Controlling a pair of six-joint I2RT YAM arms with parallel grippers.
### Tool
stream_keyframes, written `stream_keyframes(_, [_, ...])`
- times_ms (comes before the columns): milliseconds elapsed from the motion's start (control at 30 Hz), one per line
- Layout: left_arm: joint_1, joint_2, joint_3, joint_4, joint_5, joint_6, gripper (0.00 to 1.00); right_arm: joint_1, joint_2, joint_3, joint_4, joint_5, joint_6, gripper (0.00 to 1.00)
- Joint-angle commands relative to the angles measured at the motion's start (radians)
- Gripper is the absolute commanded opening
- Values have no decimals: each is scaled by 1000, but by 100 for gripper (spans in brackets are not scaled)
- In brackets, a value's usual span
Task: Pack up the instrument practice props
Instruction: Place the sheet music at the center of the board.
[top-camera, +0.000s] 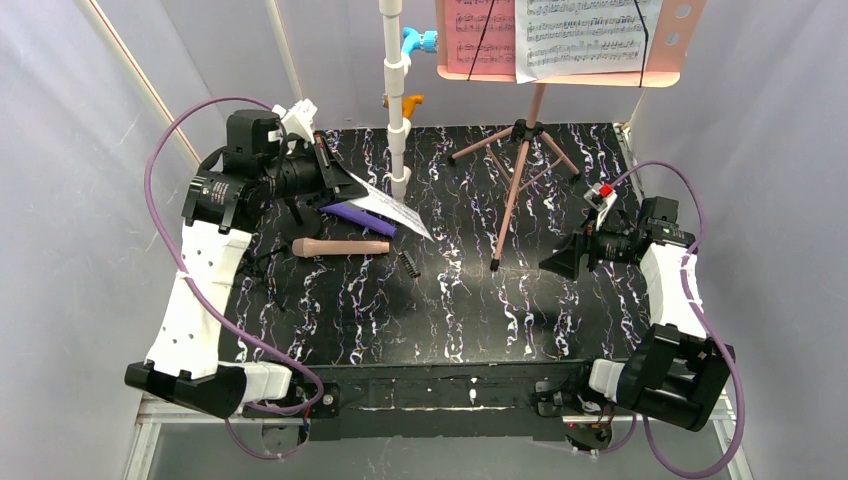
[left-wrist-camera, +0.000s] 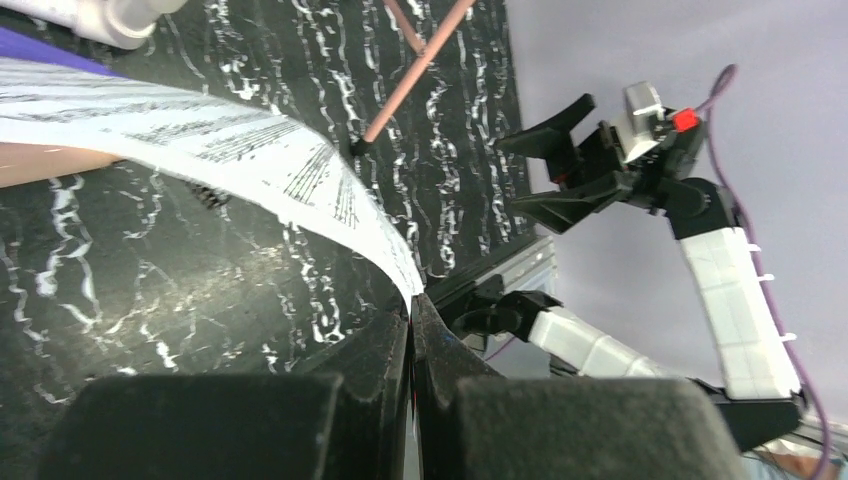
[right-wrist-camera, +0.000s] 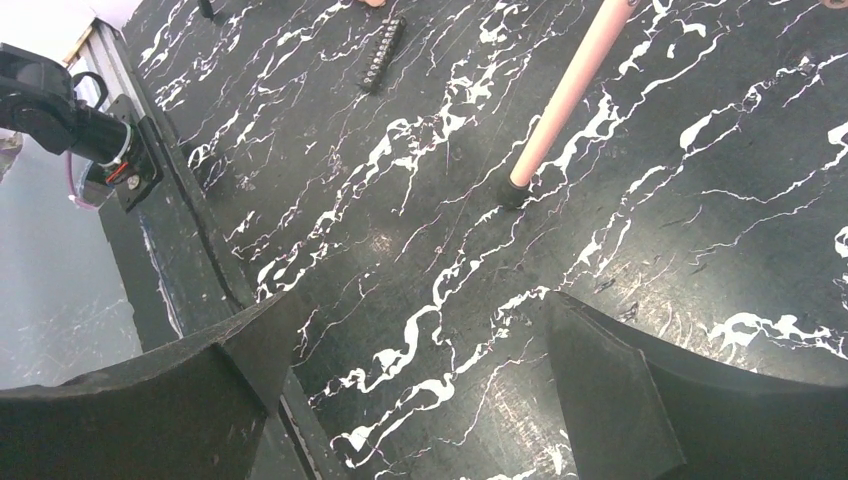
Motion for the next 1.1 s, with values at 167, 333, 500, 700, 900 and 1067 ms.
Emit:
stream_keyframes(167, [3, 85, 81, -82, -125, 179, 0, -4, 4, 7, -29, -8, -34, 100])
stream_keyframes(333, [6, 177, 222, -98, -118, 211, 0, -4, 9, 10, -45, -3, -53, 100])
stream_keyframes(500, [6, 205, 249, -78, -19, 207, 0, -4, 15, 14, -57, -2, -63, 100])
stream_keyframes(700, [2, 139, 69, -97, 82, 248, 0, -4, 19, 15, -62, -6, -68, 100])
stream_keyframes(900, [42, 71, -128, -155, -114, 324, 0, -4, 26, 17, -72, -7, -78, 100])
stream_keyframes(1067, [212, 55, -308, -77, -68, 267, 0, -4, 23, 13, -76, -2, -82, 100])
